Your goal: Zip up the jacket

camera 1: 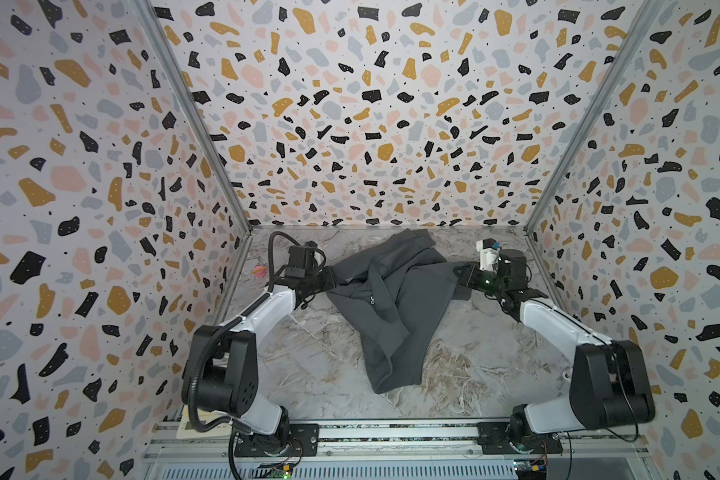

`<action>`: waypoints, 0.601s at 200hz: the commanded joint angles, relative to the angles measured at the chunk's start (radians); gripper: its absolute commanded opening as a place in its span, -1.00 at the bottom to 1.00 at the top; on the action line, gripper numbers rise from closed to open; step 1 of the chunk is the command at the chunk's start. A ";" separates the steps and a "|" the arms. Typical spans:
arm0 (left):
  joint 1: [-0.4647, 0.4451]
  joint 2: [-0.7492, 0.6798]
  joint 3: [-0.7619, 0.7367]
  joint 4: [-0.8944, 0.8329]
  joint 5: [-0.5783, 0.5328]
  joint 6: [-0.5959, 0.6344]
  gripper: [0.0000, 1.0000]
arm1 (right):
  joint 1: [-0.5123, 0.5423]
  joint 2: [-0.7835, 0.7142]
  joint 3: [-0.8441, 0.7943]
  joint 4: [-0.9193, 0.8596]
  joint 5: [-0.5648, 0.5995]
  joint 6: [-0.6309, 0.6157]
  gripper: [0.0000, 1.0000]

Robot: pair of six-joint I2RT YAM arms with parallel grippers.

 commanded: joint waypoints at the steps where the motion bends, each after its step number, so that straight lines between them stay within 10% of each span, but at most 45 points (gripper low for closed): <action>1: 0.002 0.080 0.045 0.049 0.070 0.006 -0.03 | 0.028 -0.111 -0.159 -0.105 0.061 0.010 -0.99; 42: -0.002 -0.043 -0.067 0.081 0.000 -0.024 0.80 | 0.228 -0.358 -0.270 -0.271 0.153 0.070 0.10; 80: -0.046 -0.370 -0.304 0.023 -0.113 -0.096 0.85 | 0.256 -0.363 -0.044 -0.425 0.227 -0.031 0.45; 120: -0.186 -0.572 -0.462 0.069 -0.098 -0.274 0.96 | 0.169 0.062 0.283 -0.369 0.173 -0.190 0.62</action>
